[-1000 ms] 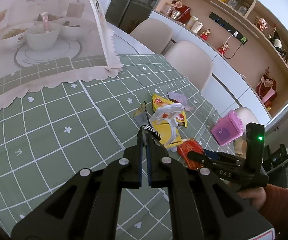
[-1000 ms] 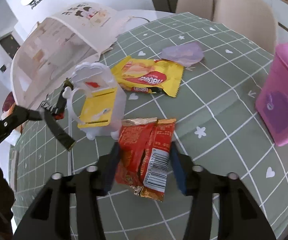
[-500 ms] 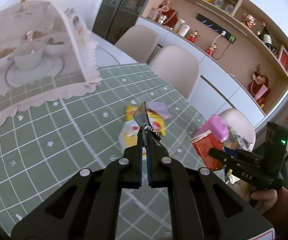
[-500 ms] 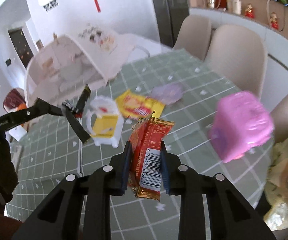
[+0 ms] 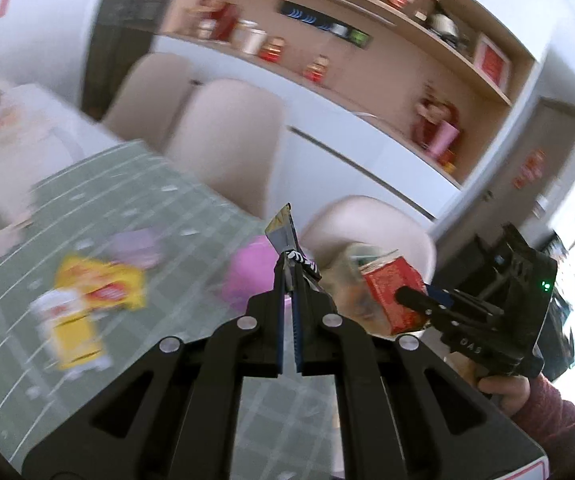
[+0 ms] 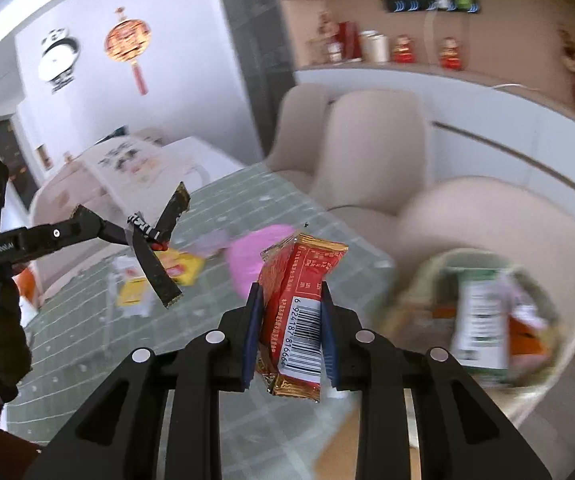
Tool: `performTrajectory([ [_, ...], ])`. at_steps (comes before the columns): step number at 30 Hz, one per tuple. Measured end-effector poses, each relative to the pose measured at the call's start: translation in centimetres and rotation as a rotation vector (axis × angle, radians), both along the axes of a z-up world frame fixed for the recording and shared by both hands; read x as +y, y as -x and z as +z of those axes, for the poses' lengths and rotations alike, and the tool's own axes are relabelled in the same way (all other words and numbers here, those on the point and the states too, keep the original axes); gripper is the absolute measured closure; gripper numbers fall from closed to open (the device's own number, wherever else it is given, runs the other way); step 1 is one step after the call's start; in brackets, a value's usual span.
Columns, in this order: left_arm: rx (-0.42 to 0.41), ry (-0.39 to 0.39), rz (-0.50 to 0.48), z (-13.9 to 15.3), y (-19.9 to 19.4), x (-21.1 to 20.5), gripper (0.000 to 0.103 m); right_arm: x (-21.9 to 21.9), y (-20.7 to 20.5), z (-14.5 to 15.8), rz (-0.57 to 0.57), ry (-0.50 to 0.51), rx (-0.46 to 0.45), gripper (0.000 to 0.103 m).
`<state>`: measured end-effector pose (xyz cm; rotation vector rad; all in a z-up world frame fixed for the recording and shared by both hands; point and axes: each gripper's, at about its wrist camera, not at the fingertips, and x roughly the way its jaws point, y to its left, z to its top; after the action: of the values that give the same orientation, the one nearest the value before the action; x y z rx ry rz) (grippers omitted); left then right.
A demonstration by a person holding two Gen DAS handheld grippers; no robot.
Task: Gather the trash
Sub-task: 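Carry both items over the bin and open both grippers to drop them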
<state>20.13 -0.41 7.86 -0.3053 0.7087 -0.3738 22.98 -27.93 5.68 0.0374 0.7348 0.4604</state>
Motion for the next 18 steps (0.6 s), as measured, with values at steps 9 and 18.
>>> performTrajectory([
  [9, 0.037, 0.079, -0.260, -0.9, -7.8, -14.6, 0.100, -13.2, 0.0, 0.4, -0.218, 0.012, -0.013, 0.077],
  [18, 0.199, -0.001, -0.335, -7.5, -13.2, -23.3, 0.100, -19.5, -0.9, -1.4, -0.311, -0.010, 0.018, 0.077],
])
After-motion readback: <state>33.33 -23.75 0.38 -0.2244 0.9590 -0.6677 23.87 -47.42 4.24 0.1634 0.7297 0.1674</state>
